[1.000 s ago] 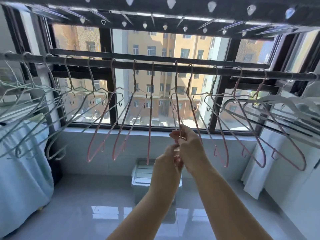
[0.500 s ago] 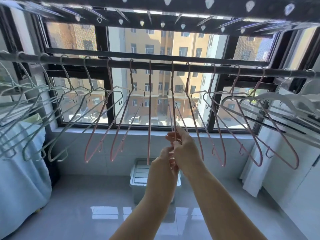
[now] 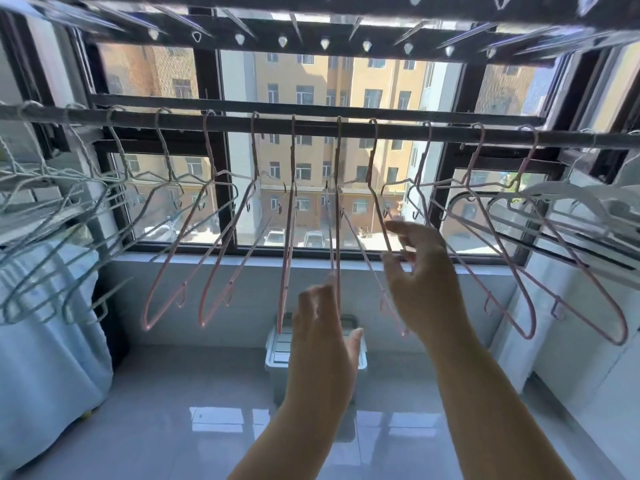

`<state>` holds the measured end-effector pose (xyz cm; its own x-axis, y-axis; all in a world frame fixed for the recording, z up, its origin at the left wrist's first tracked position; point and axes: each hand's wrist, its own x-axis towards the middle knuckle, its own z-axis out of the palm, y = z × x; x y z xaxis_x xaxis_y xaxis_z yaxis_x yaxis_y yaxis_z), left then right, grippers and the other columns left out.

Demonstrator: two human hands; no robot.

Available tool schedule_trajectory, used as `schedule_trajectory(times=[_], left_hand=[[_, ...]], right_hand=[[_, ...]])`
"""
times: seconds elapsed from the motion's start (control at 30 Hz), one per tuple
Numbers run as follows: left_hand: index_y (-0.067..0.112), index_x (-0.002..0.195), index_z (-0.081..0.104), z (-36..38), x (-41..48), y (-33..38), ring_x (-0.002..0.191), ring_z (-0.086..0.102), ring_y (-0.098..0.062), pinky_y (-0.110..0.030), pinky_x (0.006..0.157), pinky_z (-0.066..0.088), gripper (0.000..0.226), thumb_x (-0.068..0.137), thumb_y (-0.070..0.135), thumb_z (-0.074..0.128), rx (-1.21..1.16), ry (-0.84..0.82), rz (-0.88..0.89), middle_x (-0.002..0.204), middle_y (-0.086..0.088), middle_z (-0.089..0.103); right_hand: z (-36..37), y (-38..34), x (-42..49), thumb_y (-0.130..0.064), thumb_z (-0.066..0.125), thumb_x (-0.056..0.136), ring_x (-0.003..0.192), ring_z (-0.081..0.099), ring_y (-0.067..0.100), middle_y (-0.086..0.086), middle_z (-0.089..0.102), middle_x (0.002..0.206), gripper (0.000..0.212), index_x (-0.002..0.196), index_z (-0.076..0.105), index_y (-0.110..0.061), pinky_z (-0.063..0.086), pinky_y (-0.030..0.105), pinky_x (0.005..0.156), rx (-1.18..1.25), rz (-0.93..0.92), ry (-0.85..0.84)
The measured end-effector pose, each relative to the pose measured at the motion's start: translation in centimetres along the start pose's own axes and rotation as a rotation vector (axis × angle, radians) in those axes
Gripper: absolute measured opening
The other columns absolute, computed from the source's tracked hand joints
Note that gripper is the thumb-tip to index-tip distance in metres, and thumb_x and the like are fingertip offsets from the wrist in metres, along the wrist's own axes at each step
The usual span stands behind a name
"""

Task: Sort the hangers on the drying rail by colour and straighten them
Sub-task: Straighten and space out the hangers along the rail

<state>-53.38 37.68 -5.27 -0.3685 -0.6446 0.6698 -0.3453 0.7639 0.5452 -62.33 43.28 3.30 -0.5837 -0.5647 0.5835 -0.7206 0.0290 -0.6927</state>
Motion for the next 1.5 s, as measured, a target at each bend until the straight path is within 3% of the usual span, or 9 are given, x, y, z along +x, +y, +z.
schedule_trajectory(times=[0.07,0.17,0.27,0.4,0.53,0.77,0.93,1.1,1.5], left_hand=[[0.018,0.126,0.039,-0.3,0.3,1.3,0.102,0.050,-0.020,-0.023,0.092,0.034,0.073,0.065,0.010,0.079,-0.008,0.050,0.021,0.111,-0.008,0.050],[0.017,0.118,0.053,-0.4,0.6,3.2,0.097,0.052,-0.020,-0.025,0.087,0.036,0.058,0.066,0.009,0.078,-0.063,0.106,0.023,0.107,-0.007,0.054],[0.017,0.109,0.062,-0.2,0.5,4.3,0.092,0.054,-0.017,-0.022,0.085,0.038,0.049,0.064,0.009,0.079,-0.073,0.090,0.026,0.101,-0.005,0.059],[0.020,0.102,0.066,0.2,-0.1,4.7,0.086,0.052,-0.013,-0.017,0.080,0.038,0.036,0.070,0.006,0.074,-0.082,0.010,0.028,0.092,0.001,0.059],[0.022,0.112,0.060,1.2,-0.9,5.4,0.071,0.055,-0.007,-0.017,0.073,0.047,0.034,0.080,0.013,0.065,-0.156,-0.065,0.005,0.093,0.006,0.060],[0.021,0.115,0.057,2.6,-0.9,6.2,0.076,0.065,-0.007,-0.019,0.077,0.052,0.036,0.080,0.015,0.066,-0.219,-0.071,-0.074,0.095,0.004,0.070],[0.022,0.112,0.055,3.1,-1.1,7.2,0.075,0.064,-0.004,-0.006,0.066,0.046,0.033,0.081,0.014,0.065,-0.239,-0.077,-0.101,0.087,0.003,0.070],[0.021,0.108,0.055,3.7,-1.0,7.6,0.072,0.065,-0.007,-0.017,0.069,0.051,0.029,0.082,0.013,0.064,-0.232,-0.071,-0.115,0.082,0.002,0.070],[0.018,0.105,0.056,4.4,-1.4,8.1,0.070,0.066,-0.011,-0.023,0.070,0.054,0.026,0.081,0.012,0.064,-0.261,-0.053,-0.103,0.079,-0.001,0.070]], right_hand=[[-0.8,0.9,0.7,-0.011,0.056,0.088,0.113,0.051,0.014,-0.002,0.051,0.126,0.037,0.123,0.052,-0.021,0.042,0.028,0.099,-0.003,0.048,0.000],[-0.7,2.5,0.9,-0.015,0.052,0.091,0.113,0.049,0.013,-0.001,0.053,0.122,0.039,0.130,0.046,-0.016,0.038,0.026,0.095,0.096,0.219,-0.191],[-0.3,4.0,0.4,-0.009,0.047,0.094,0.109,0.058,0.019,0.004,0.061,0.115,0.029,0.122,0.051,-0.012,0.046,0.029,0.095,0.415,0.370,-0.280],[-0.4,4.7,0.2,0.003,0.042,0.092,0.085,0.066,0.016,0.012,0.067,0.097,0.024,0.112,0.054,-0.003,0.055,0.017,0.068,0.797,0.504,-0.280],[-0.9,4.8,0.5,0.012,0.037,0.090,0.065,0.068,0.014,0.010,0.069,0.073,0.025,0.097,0.059,0.003,0.056,0.019,0.059,1.183,0.613,-0.296],[-1.3,5.6,0.7,0.012,0.038,0.090,0.062,0.067,0.012,0.008,0.068,0.072,0.026,0.106,0.058,0.005,0.055,0.018,0.055,1.206,0.626,-0.271],[-2.1,6.0,0.8,0.009,0.036,0.092,0.064,0.067,0.011,0.011,0.063,0.083,0.029,0.114,0.054,0.005,0.054,0.018,0.055,1.208,0.621,-0.284],[-2.3,6.1,0.8,0.011,0.034,0.092,0.067,0.065,0.012,0.012,0.062,0.083,0.030,0.115,0.053,0.008,0.054,0.017,0.056,1.234,0.624,-0.253],[-2.8,6.5,0.5,0.012,0.035,0.091,0.069,0.064,0.013,0.011,0.061,0.081,0.032,0.120,0.050,0.008,0.054,0.016,0.056,1.211,0.631,-0.222]])
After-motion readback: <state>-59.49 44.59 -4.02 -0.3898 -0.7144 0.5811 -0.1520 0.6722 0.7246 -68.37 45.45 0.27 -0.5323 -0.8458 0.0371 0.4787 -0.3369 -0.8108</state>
